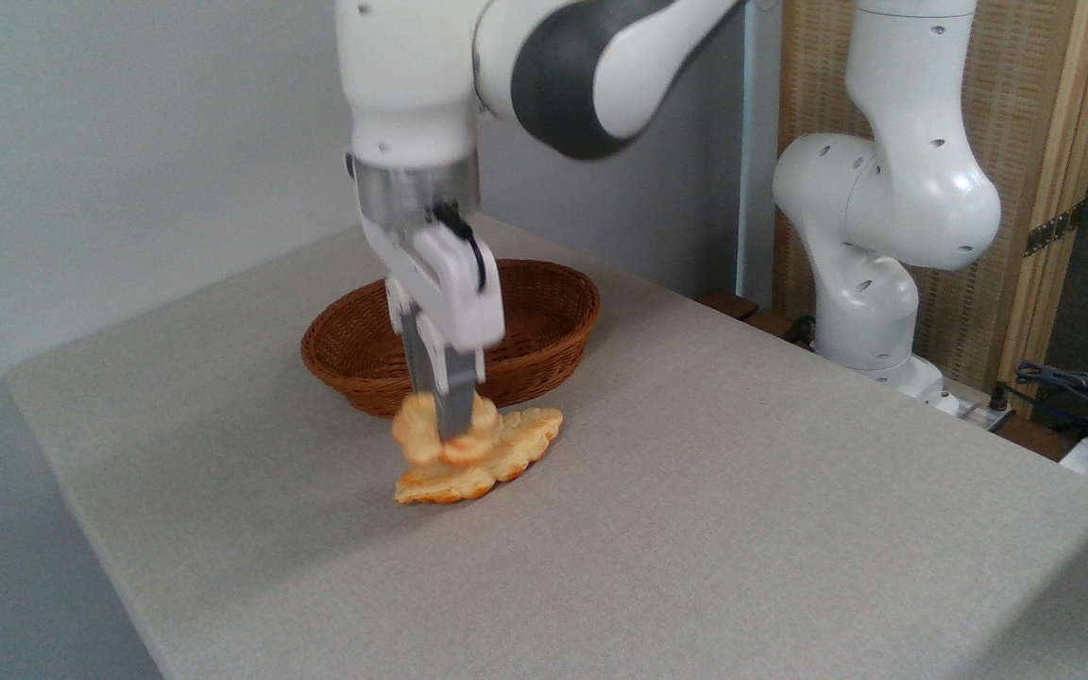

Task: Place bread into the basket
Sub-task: 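Lift the round bread and carry it over the wicker basket, then lower the round bread into the basket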

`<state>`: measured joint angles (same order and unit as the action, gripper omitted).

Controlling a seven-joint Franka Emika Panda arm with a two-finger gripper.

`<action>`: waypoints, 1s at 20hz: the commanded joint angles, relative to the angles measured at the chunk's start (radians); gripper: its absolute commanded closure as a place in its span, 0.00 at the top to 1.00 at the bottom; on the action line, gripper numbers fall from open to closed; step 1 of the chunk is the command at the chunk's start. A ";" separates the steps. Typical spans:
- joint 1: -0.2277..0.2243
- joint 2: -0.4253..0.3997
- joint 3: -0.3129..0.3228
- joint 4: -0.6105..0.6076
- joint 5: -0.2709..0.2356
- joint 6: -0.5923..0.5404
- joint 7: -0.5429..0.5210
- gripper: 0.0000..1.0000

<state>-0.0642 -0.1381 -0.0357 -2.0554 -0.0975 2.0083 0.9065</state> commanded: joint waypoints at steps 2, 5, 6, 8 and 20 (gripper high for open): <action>-0.149 -0.028 0.008 0.026 -0.027 -0.062 -0.170 0.45; -0.232 -0.028 0.008 0.035 -0.030 -0.112 -0.267 0.45; -0.253 -0.026 0.008 0.035 -0.045 -0.118 -0.288 0.45; -0.293 -0.020 0.010 0.035 -0.083 -0.121 -0.320 0.47; -0.348 0.090 0.010 0.047 -0.107 -0.121 -0.336 1.00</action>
<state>-0.3992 -0.0677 -0.0425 -2.0359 -0.1977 1.9028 0.5807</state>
